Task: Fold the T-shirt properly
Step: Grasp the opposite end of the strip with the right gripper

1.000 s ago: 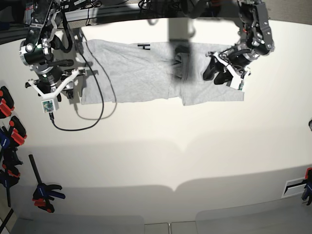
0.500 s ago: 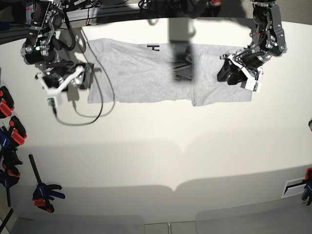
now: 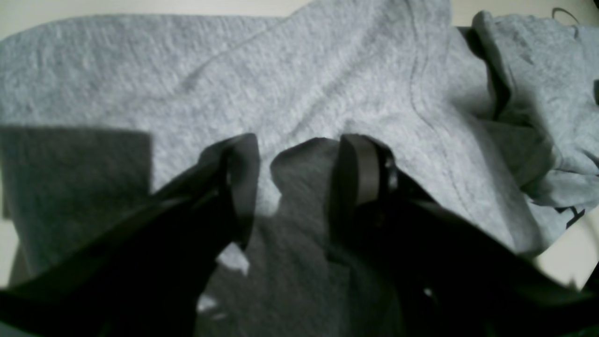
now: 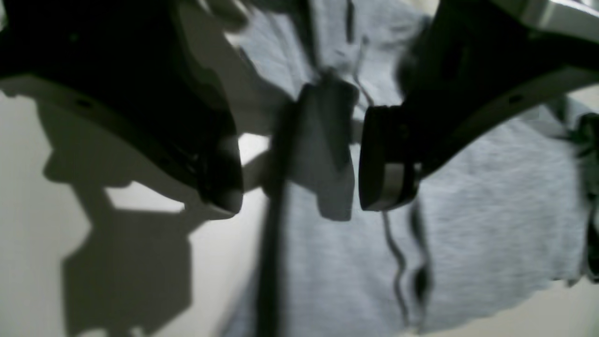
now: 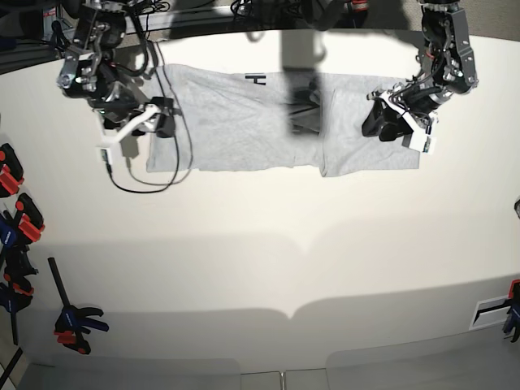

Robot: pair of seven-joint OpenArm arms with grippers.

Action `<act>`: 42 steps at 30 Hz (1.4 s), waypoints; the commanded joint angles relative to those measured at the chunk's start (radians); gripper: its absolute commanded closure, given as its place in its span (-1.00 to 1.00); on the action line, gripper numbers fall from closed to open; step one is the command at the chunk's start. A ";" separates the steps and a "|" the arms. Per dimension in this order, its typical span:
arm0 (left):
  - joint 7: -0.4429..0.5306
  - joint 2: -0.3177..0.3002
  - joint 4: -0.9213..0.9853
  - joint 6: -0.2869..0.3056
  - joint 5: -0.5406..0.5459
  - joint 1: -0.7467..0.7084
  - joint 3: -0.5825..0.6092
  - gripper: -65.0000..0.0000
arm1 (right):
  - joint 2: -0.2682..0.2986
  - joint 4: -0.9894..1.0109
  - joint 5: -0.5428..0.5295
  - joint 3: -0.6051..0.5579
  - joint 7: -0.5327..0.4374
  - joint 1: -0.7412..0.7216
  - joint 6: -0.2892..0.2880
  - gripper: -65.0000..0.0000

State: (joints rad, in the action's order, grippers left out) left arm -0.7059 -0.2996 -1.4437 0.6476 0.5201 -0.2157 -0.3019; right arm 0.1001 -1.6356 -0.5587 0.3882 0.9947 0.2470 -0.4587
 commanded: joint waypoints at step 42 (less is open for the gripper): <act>-0.158 -0.011 -0.025 0.026 0.180 0.000 -0.002 0.20 | -0.085 0.002 0.069 -0.008 0.060 -0.088 -0.054 1.00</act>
State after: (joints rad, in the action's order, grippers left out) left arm -0.8509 -0.3016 -1.4574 0.6777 0.7101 -0.2180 -0.3019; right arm 0.0067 -1.6222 -0.4969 0.3759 1.0683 0.1677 -0.5056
